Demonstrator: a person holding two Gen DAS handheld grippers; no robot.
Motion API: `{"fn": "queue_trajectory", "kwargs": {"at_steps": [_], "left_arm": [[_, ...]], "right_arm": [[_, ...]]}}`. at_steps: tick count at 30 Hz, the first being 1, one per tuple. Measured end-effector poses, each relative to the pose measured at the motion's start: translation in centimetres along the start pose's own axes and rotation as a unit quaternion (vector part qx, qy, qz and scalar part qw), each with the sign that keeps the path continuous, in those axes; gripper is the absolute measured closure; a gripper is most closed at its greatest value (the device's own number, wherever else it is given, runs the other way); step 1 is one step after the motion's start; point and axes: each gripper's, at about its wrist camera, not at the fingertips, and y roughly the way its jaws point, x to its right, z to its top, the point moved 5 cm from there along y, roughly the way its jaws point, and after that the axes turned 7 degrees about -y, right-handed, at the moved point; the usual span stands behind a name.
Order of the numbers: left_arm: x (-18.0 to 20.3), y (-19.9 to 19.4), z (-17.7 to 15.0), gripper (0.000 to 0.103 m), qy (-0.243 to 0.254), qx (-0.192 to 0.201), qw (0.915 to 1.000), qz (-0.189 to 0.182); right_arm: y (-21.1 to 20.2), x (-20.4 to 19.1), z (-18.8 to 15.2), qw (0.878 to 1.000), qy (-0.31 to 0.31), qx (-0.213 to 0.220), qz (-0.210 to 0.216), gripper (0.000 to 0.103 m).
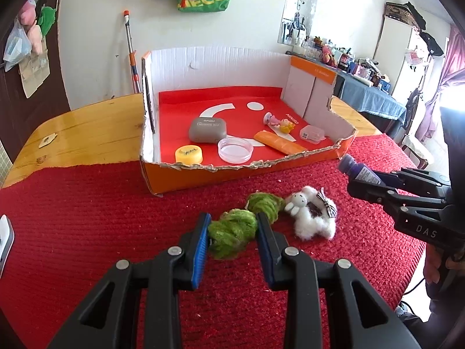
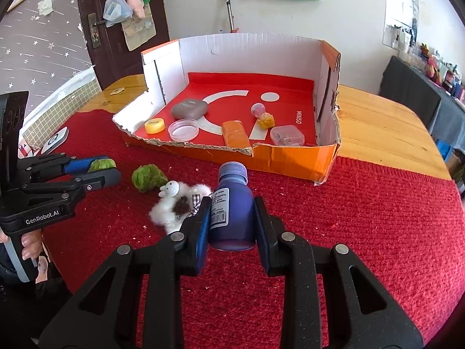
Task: Organize objects
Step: 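Grasp the blue bottle with the right gripper while the left gripper grasps a green plush piece, then carry the blue bottle into the cardboard box while the left gripper carries the green plush inside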
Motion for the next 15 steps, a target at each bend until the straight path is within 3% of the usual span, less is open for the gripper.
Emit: {"fn": "queue_trajectory", "kwargs": {"at_steps": [8, 15], "left_arm": [[0.5, -1.0, 0.5, 0.070, 0.002, 0.005, 0.9999, -0.012], [2.1, -1.3, 4.9, 0.070, 0.021, 0.010, 0.9988, -0.042]], "right_arm": [[-0.8, -0.1, 0.2, 1.000, 0.005, 0.005, -0.001, 0.076], [-3.3, 0.6, 4.3, 0.999, 0.001, 0.037, -0.018, 0.076]]}}
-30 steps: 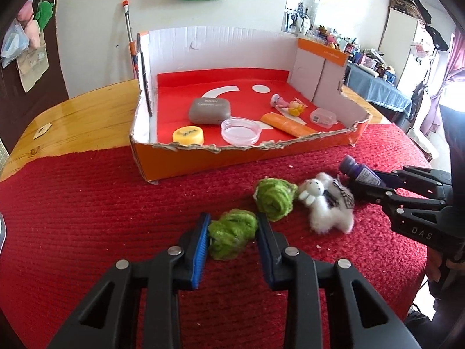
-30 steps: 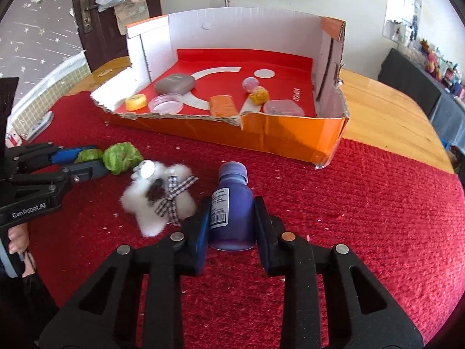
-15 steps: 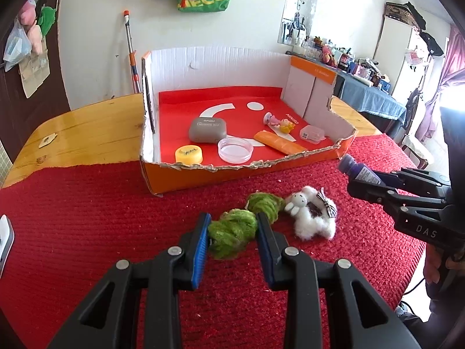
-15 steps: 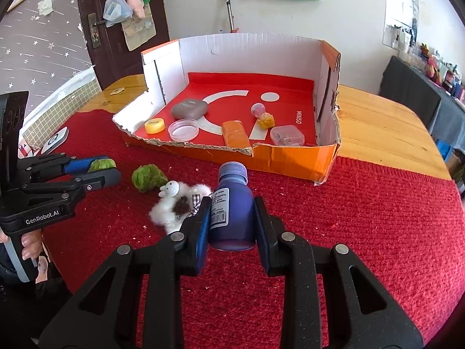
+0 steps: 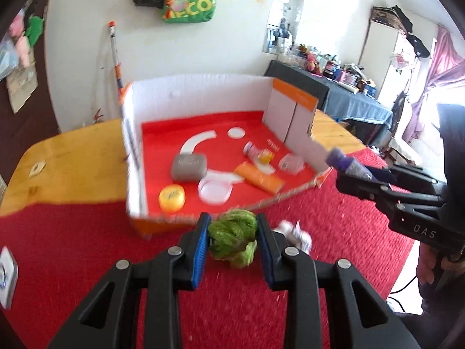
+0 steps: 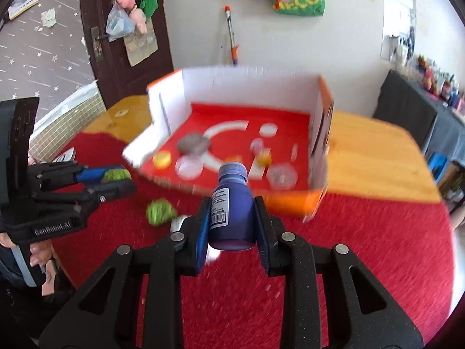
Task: Organize objects
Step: 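Carry the blue bottle into the cardboard box while the left gripper carries the green plush inside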
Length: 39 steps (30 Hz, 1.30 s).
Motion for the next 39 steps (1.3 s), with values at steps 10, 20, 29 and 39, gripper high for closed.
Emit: {"fn": "queue_trajectory", "kwargs": {"at_steps": [10, 20, 29, 39], "left_arm": [[1.6, 7.8, 8.0, 0.070, 0.057, -0.072, 0.9954, -0.027], [0.9, 13.8, 9.6, 0.070, 0.062, -0.148, 0.9859, -0.046], [0.2, 17.1, 8.9, 0.070, 0.058, -0.182, 0.9808, -0.040], [0.6, 18.6, 8.9, 0.070, 0.061, -0.193, 0.9786, -0.037]], "right_arm": [[5.5, 3.8, 7.4, 0.991, 0.020, -0.056, -0.121, 0.076], [12.8, 7.4, 9.0, 0.975, 0.044, -0.164, -0.145, 0.076], [16.0, 8.4, 7.6, 0.960, 0.069, -0.227, -0.151, 0.076], [17.1, 9.7, 6.7, 0.910, 0.171, -0.271, -0.263, 0.076]]}}
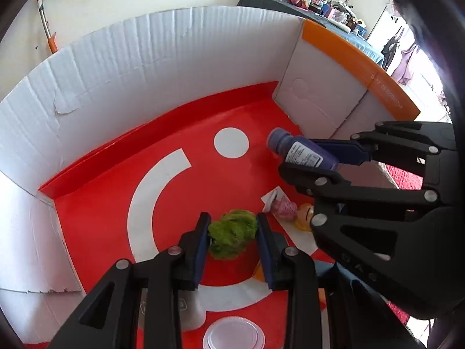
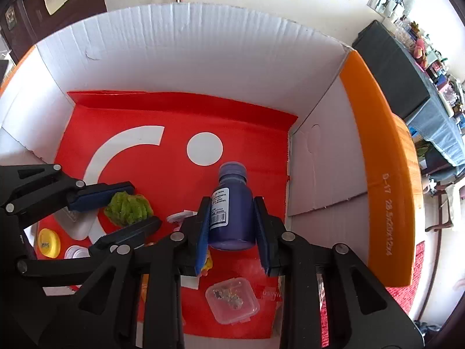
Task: Organize objects
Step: 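Carry the blue bottle into the cardboard box while the left gripper carries the green plush inside, then lower the blue bottle upright onto the box floor while the left gripper lowers the green plush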
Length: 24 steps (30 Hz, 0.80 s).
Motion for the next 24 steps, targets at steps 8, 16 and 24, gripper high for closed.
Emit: {"fn": "queue_trajectory", "kwargs": {"at_steps": [8, 16, 24], "left_arm": [[0.4, 0.2, -0.2, 0.070, 0.005, -0.001, 1.0000, 0.003], [1.1, 0.3, -0.4, 0.070, 0.014, -0.002, 0.9999, 0.009], [1.0, 0.2, -0.4, 0.070, 0.014, 0.000, 0.9999, 0.007]], "right_arm": [[1.0, 0.2, -0.1, 1.000, 0.008, -0.012, 0.000, 0.076], [1.5, 0.3, -0.2, 1.000, 0.015, -0.020, 0.004, 0.076], [1.5, 0.3, -0.3, 1.000, 0.019, -0.023, 0.004, 0.076]]}}
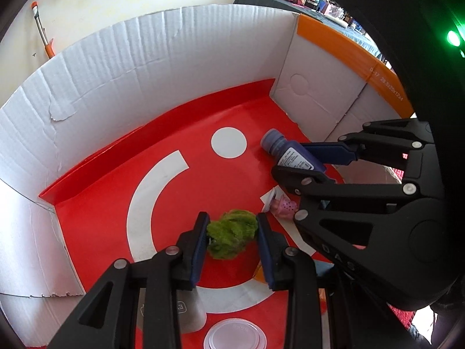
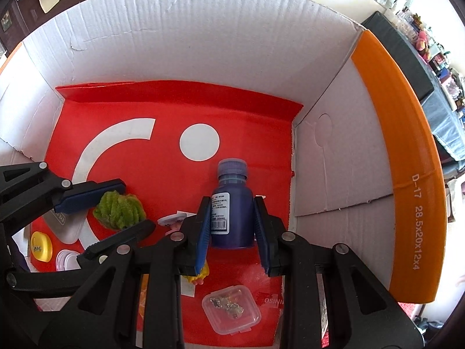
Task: Organize objects
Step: 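Lower the blue bottle upright onto the box floor while the left gripper lowers the green plush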
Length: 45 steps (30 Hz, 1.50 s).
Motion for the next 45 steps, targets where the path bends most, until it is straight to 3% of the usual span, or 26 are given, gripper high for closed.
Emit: {"fn": "queue_trajectory", "kwargs": {"at_steps": [37, 45], "left_arm": [[0.9, 0.0, 0.0, 0.063, -0.007, 0.002, 1.0000, 0.004], [-0.4, -0.5, 0.1, 0.060, -0.006, 0.006, 0.9999, 0.006]], "right_arm": [[-0.7, 2.0, 0.4, 1.000, 0.014, -0.007, -0.005, 0.076], [-1.1, 2.3, 0.5, 1.000, 0.016, -0.006, -0.012, 0.076]]}}
